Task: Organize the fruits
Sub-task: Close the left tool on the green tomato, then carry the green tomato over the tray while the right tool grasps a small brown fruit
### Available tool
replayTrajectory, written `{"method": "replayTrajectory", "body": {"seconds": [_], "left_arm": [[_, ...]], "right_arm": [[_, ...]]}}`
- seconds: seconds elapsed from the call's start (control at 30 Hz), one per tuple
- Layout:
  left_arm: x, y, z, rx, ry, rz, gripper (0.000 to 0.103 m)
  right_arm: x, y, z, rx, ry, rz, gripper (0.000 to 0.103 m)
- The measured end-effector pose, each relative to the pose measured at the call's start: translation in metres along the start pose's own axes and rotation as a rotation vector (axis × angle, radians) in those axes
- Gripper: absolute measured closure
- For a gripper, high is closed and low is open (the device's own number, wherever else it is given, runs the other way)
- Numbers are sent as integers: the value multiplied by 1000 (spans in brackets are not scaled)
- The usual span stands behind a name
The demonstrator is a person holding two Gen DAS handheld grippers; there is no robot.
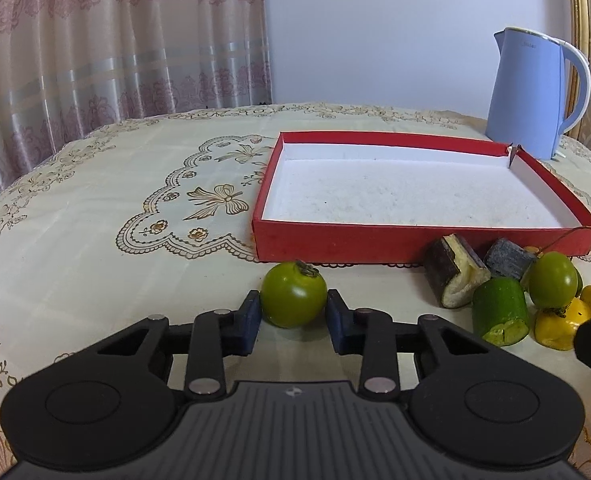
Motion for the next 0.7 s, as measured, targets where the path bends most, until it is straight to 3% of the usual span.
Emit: {"method": "replayTrajectory", "body": {"seconds": [0.13, 0.2, 0.27, 0.37, 0.43, 0.5, 0.7], "left_arm": [[0, 3, 3, 4, 21, -16, 70], [1, 7, 6, 9, 41, -34, 70], [1, 11, 9, 18, 59, -58, 70], [1, 15, 13, 21, 84, -84, 70], [1, 15, 15, 23, 94, -85, 70], [1, 14, 16, 25, 99, -83, 70], [1, 14, 17, 25, 97, -80, 70]], "right_arm": [[1, 5, -4, 44, 67, 11, 0], [1, 10, -12, 21, 71, 12, 0], [-1, 16, -22, -15, 66, 18, 11], [-1, 17, -31, 11, 75, 28, 20], [1, 12, -35, 32, 91, 63, 33], [4, 7, -38, 29, 101, 103, 56], [12, -5, -36, 1, 147, 171, 69]]}}
Point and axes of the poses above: each gripper's, at about its wrist camera, not at the fingertips, and y roughly against the way its jaws point, z to its left, x to its underside, the point moved 4 cm from there along -y, roughly the way its jaws point, and after that the axes turned 14 degrees about z, right-handed, at the moved point
